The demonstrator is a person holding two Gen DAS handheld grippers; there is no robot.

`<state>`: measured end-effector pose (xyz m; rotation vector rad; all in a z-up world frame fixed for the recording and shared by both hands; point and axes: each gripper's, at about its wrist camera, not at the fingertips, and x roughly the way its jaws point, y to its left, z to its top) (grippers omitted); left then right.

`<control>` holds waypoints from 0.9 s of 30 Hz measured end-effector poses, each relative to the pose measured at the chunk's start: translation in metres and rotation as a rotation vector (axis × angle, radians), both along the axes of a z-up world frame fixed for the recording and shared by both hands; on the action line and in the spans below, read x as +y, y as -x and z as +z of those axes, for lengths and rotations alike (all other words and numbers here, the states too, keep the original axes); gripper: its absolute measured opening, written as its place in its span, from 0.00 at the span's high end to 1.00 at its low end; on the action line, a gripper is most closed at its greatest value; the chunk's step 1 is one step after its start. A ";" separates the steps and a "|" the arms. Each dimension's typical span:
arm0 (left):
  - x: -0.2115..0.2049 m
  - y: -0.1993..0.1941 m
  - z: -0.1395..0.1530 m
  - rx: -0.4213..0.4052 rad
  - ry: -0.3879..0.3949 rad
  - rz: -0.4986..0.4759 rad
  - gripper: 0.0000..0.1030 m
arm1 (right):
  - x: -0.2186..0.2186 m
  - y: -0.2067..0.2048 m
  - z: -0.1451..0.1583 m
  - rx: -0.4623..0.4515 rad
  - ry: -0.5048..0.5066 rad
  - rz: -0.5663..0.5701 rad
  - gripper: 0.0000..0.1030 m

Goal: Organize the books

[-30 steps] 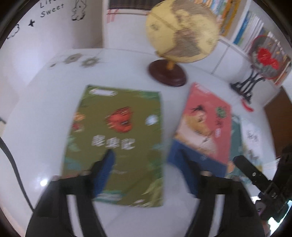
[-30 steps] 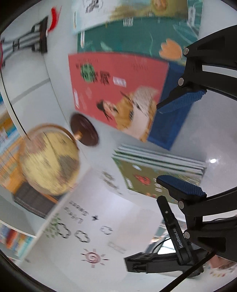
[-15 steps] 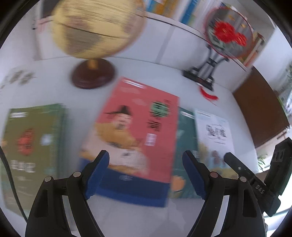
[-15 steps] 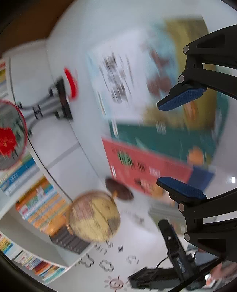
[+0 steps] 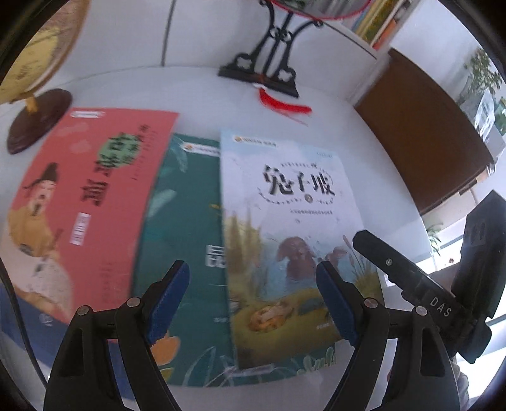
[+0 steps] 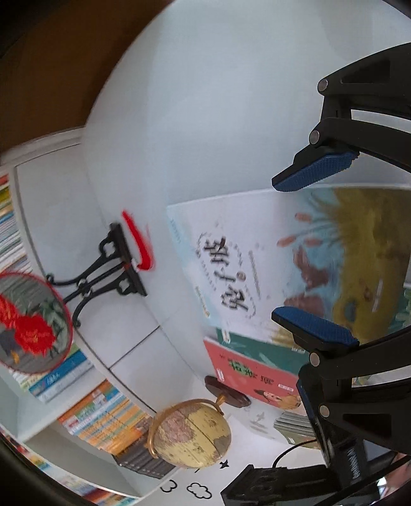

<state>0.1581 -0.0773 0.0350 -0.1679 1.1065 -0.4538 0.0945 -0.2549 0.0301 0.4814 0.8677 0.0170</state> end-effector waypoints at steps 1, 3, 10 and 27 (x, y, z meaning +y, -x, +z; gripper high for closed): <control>-0.003 0.000 -0.002 0.006 0.008 -0.005 0.21 | -0.003 0.000 -0.002 0.003 0.002 -0.004 0.29; -0.007 0.002 -0.006 0.003 0.017 -0.008 0.20 | -0.008 0.000 -0.005 0.003 -0.005 -0.008 0.28; -0.014 0.001 -0.006 0.004 0.089 -0.028 0.13 | -0.017 -0.004 -0.010 -0.023 -0.113 0.046 0.23; -0.001 0.009 -0.007 -0.016 0.017 0.008 0.22 | -0.009 0.003 -0.021 -0.015 -0.465 0.229 0.88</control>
